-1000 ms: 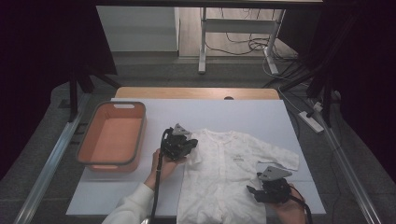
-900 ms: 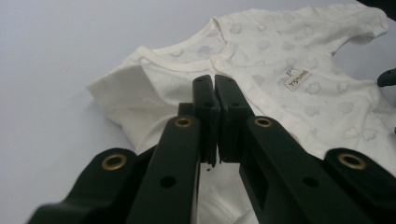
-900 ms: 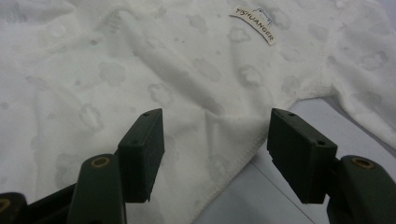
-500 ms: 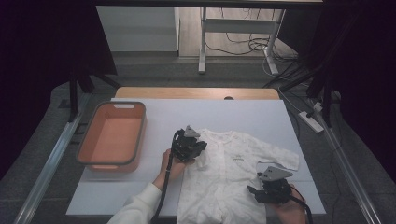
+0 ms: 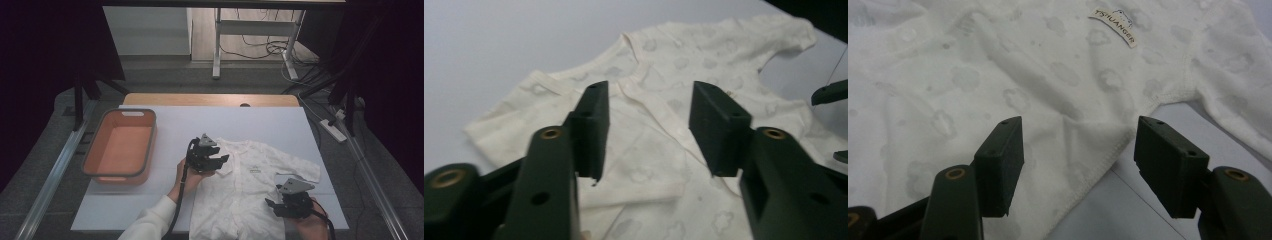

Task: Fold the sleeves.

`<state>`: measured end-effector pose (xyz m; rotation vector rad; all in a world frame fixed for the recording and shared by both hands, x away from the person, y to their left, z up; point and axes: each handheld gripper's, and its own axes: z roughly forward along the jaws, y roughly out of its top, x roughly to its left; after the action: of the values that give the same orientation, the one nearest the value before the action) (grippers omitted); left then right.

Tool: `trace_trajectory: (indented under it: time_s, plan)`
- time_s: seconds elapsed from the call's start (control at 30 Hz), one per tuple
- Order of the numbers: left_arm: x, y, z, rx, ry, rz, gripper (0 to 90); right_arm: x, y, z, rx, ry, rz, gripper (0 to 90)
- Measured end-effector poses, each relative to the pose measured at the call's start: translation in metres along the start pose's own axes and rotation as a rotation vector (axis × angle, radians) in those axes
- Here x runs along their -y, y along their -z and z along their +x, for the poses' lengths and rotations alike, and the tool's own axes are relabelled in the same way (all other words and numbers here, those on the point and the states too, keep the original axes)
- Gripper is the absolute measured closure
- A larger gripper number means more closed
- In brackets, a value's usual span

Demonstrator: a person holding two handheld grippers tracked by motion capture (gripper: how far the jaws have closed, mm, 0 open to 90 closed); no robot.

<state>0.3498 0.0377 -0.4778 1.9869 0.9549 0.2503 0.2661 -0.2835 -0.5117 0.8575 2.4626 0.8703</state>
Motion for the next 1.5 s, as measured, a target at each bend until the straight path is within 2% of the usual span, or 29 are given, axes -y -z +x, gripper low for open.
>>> trace_trajectory:
  time_s: [0.1,0.23,0.63,1.0,1.17,1.33,1.5]
  plan:
    - [0.002,0.007,0.007,0.001,0.011,-0.004,42.6,-0.001,0.001,0.001,0.001,0.006,-0.004,36.8]
    - [0.005,0.013,0.013,0.002,0.015,-0.002,40.1,-0.002,0.000,0.001,0.000,0.008,-0.011,36.8]
    - [0.021,0.036,0.025,-0.026,0.028,0.003,39.1,-0.013,-0.002,0.006,-0.003,0.025,-0.046,37.0]
    - [0.028,0.057,0.035,-0.041,0.054,-0.017,36.8,-0.032,-0.016,0.012,-0.040,0.035,-0.065,36.7]
    - [0.029,0.057,0.041,-0.041,0.083,0.000,33.0,-0.042,-0.022,0.018,-0.069,0.040,-0.078,35.6]
    - [0.028,0.059,0.042,-0.049,0.083,-0.008,30.1,-0.057,-0.030,0.026,-0.094,0.061,-0.092,34.7]
    - [0.028,0.059,0.045,-0.055,0.089,-0.005,28.6,-0.070,-0.038,0.034,-0.099,0.083,-0.101,34.6]
